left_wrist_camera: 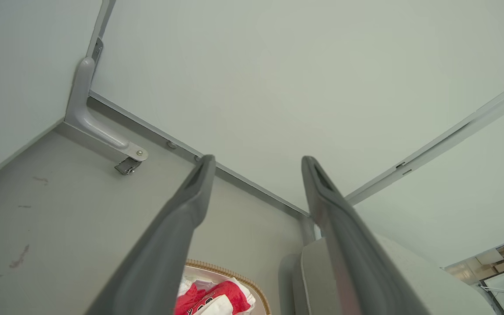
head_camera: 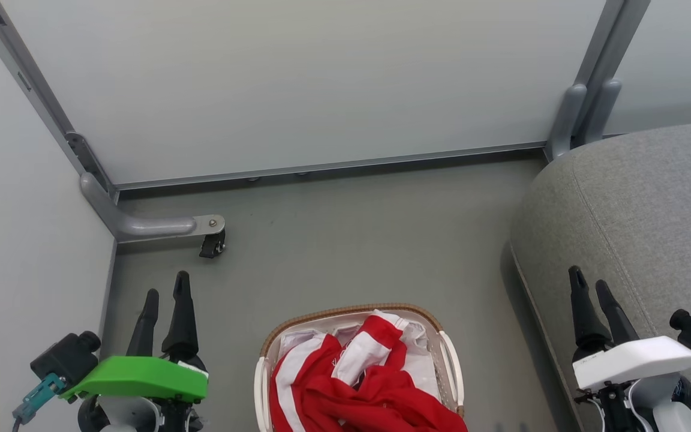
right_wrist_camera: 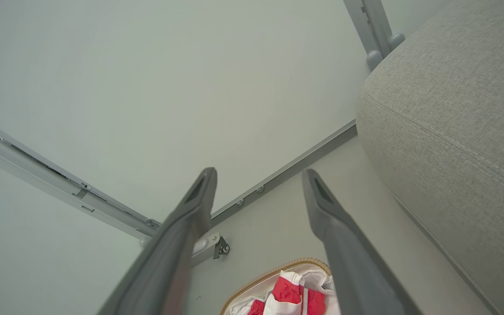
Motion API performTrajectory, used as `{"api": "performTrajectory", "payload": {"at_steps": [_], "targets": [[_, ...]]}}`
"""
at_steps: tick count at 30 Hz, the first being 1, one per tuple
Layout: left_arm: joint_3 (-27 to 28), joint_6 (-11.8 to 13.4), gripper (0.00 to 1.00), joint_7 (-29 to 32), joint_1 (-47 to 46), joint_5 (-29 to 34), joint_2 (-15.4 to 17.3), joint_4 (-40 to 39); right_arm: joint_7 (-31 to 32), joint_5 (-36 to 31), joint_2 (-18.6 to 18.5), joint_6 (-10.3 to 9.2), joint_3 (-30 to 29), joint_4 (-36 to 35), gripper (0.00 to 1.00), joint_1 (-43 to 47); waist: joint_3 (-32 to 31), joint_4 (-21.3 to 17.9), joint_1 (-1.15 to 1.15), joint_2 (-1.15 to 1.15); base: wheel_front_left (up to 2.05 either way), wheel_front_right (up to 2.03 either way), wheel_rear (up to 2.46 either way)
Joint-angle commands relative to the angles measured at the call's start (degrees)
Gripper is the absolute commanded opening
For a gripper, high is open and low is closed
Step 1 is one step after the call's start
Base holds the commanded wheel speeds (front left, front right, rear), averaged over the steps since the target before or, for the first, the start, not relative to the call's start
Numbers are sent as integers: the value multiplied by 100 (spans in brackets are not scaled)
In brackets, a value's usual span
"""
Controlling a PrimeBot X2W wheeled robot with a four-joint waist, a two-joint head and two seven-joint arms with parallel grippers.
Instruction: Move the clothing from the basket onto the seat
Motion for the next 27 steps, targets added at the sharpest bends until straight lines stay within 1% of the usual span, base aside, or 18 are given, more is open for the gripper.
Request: {"api": "performTrajectory", "payload": {"at_steps": [1,14,27], "targets": [[-19,28,100,-64,22,195,38,-37,-77,-195,-41,1,12,-54,100,5,0,3,0,0,0,0,0],[-114,63,100,-274,98,1040,46,88,-286,-1084,-51,1,110,-2,100,50,4,21,0,0,0,0,0],[-227,75,100,-470,121,1716,54,225,-481,-1826,-60,1,215,1,100,94,25,42,0,0,0,0,0]]}}
